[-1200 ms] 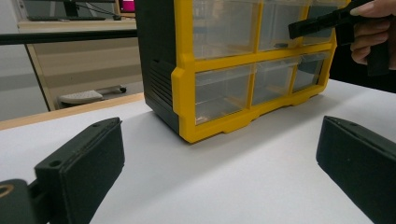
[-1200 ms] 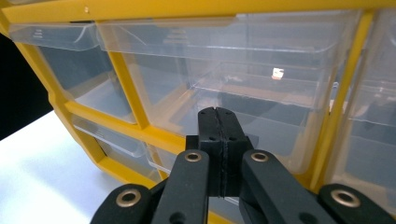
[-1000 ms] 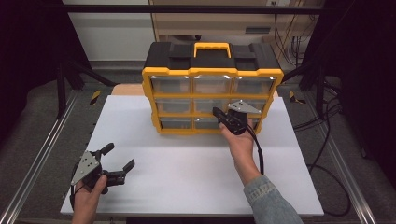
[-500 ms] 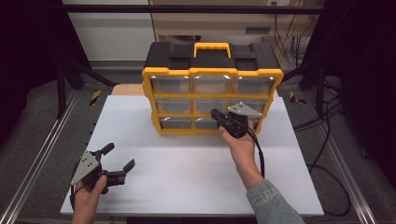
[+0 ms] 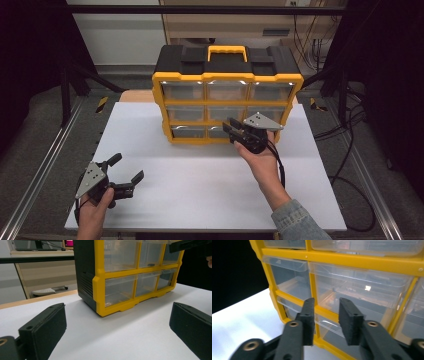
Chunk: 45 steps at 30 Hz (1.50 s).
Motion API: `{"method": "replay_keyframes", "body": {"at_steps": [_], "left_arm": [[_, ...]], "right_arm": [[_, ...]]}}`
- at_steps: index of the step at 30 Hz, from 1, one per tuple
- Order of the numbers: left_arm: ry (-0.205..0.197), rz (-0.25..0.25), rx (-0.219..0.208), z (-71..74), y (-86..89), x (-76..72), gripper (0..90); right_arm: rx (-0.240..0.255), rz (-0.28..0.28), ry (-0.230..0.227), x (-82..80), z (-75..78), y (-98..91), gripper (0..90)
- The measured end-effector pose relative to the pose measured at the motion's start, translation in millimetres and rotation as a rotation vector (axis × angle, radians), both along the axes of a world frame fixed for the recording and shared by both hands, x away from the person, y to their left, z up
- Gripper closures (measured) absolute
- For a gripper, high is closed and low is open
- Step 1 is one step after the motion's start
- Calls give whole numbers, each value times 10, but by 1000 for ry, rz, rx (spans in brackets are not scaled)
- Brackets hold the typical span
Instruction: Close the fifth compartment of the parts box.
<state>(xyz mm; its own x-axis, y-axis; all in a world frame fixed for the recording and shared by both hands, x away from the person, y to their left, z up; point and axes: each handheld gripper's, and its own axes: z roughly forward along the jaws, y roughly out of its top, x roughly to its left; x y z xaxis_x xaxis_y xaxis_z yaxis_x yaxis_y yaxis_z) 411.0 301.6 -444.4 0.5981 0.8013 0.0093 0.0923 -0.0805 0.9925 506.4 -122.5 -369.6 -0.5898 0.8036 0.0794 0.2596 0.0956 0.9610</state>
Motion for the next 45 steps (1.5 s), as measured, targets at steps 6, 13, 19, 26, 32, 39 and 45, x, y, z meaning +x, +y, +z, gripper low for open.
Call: {"method": "replay_keyframes", "body": {"at_steps": [6, 13, 19, 26, 32, 39, 45], "left_arm": [[3, -3, 4, -6, -8, 1, 8], [5, 3, 5, -11, 1, -2, 8], [5, 2, 4, -10, -3, -1, 8], [6, 3, 7, -10, 0, -6, 8], [7, 3, 6, -12, 0, -3, 8], [6, 5, 3, -11, 10, -5, 8], [6, 5, 4, -11, 3, -4, 8]], "right_arm": [[6, 35, -15, -81, 48, -36, 559], [3, 57, -32, -127, 82, -72, 374], [1, 14, -55, -159, 101, -91, 55], [8, 9, -76, -192, 124, -137, 35], [11, 0, -82, -190, 133, -200, 34], [25, -11, -83, -199, 138, -293, 34], [29, -19, -82, -212, 141, -370, 39]]}}
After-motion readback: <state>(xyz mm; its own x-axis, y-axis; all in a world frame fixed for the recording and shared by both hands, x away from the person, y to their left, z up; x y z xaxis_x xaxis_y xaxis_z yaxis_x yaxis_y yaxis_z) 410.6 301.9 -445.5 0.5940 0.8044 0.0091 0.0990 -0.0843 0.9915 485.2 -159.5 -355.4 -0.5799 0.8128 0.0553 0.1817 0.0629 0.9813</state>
